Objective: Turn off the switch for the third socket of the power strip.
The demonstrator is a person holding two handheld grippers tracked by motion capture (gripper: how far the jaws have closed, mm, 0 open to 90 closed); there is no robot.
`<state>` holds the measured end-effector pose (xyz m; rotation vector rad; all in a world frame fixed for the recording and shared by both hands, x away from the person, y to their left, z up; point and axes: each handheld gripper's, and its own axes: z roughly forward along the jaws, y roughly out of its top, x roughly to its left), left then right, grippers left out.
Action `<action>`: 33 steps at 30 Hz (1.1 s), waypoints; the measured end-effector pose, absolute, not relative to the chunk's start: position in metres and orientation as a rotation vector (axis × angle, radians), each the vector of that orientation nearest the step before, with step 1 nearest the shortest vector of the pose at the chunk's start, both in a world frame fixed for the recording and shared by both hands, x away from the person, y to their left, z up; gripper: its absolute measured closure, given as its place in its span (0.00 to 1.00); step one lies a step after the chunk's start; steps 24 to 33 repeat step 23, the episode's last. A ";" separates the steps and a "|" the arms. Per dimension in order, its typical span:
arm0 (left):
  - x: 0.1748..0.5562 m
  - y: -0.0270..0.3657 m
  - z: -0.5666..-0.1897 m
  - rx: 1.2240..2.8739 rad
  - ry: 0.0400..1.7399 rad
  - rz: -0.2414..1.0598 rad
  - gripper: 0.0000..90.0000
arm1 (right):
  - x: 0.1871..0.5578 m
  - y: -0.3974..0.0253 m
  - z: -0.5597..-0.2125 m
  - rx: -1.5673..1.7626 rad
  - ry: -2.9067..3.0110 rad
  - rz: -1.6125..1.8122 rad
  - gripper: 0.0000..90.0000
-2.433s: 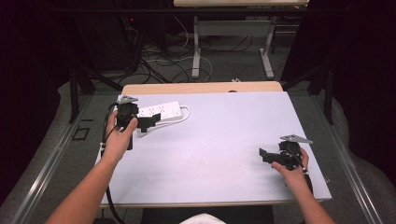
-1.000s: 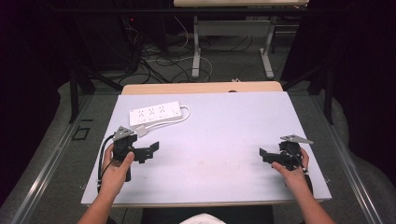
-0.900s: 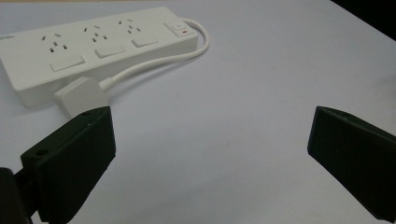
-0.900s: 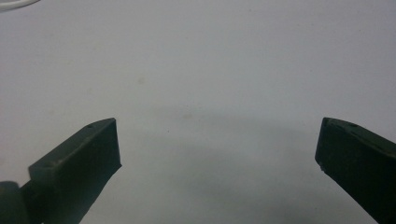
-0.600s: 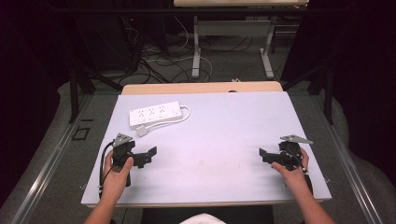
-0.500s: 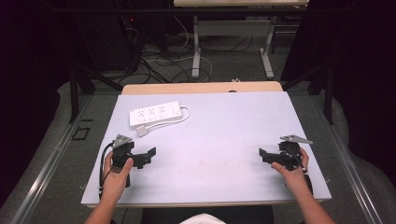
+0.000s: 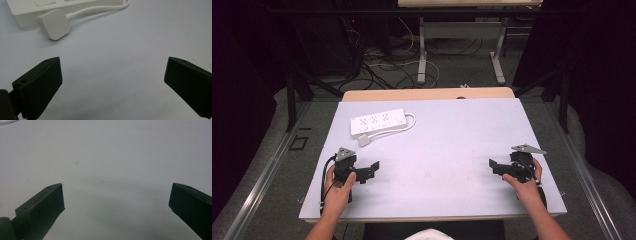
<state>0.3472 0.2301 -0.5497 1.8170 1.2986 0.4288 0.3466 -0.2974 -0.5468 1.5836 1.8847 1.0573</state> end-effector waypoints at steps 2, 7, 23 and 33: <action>0.348 0.228 -0.552 1.819 1.292 0.429 0.02 | 0.346 -0.297 -0.547 1.583 1.889 1.059 0.00; 0.347 0.226 -0.554 1.840 1.276 0.419 0.02 | 0.347 -0.296 -0.547 1.586 1.887 1.062 0.00; 0.349 0.227 -0.556 1.847 1.277 0.410 0.02 | 0.347 -0.296 -0.548 1.581 1.894 1.059 0.00; 0.349 0.227 -0.556 1.847 1.277 0.410 0.02 | 0.347 -0.296 -0.548 1.581 1.894 1.059 0.00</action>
